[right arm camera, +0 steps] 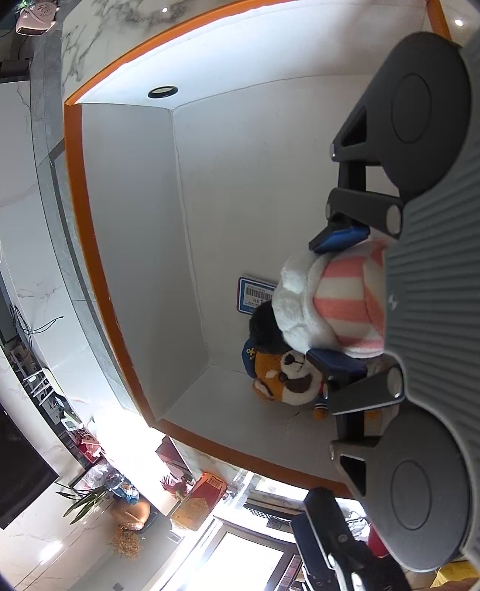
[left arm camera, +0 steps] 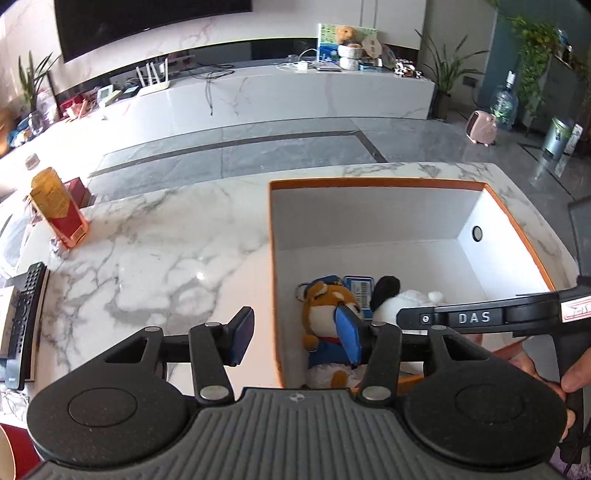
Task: Organize objects
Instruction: 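Lower both plushes into the orange box with both tools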
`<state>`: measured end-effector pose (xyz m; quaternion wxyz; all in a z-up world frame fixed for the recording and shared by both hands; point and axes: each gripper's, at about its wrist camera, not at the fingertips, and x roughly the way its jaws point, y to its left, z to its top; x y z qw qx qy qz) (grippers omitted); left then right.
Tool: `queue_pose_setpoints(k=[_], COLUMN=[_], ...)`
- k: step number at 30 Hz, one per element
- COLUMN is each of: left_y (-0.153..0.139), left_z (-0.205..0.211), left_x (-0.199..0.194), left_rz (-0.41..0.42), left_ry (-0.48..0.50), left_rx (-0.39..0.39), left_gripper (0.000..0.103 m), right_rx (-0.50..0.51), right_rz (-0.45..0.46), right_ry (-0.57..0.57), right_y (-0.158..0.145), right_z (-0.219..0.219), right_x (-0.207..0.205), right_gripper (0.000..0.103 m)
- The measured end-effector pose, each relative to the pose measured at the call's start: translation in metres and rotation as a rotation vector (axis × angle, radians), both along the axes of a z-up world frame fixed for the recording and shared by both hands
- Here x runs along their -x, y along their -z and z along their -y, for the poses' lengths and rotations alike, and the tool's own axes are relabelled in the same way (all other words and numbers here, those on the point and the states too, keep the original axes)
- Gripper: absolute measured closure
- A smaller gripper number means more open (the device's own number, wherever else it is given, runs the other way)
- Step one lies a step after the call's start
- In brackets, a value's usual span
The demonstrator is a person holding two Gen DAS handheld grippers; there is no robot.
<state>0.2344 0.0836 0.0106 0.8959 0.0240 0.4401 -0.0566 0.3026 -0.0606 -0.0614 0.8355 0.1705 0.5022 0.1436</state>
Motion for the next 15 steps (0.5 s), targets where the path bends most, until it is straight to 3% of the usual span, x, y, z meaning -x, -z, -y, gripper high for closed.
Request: queue_pose_setpoints(k=[4, 7, 12, 15], left_y=[0.017, 0.026, 0.028, 0.028], left_z=[-0.012, -0.015, -0.013, -0.016], left_x=[-0.006, -0.004, 0.002, 0.002], left_rz=[-0.073, -0.088, -0.085, -0.086], left_ry=[-0.025, -0.021, -0.019, -0.027], left_rx=[0.082, 0.092, 0.061, 0.063], left_gripper=[0.063, 0.073, 0.082, 0.09], right_rx=[0.005, 0.024, 0.089, 0.079], right_rz=[0.018, 0.046, 0.061, 0.001], right_ry=[0.126, 0.193, 0.14, 0.074], right_y=[-0.001, -0.002, -0.005, -0.006], right_z=[0.004, 0.001, -0.015, -0.02], right_x=[0.007, 0.006, 0.005, 0.008], right_gripper=[0.045, 0.045, 0.044, 0.044])
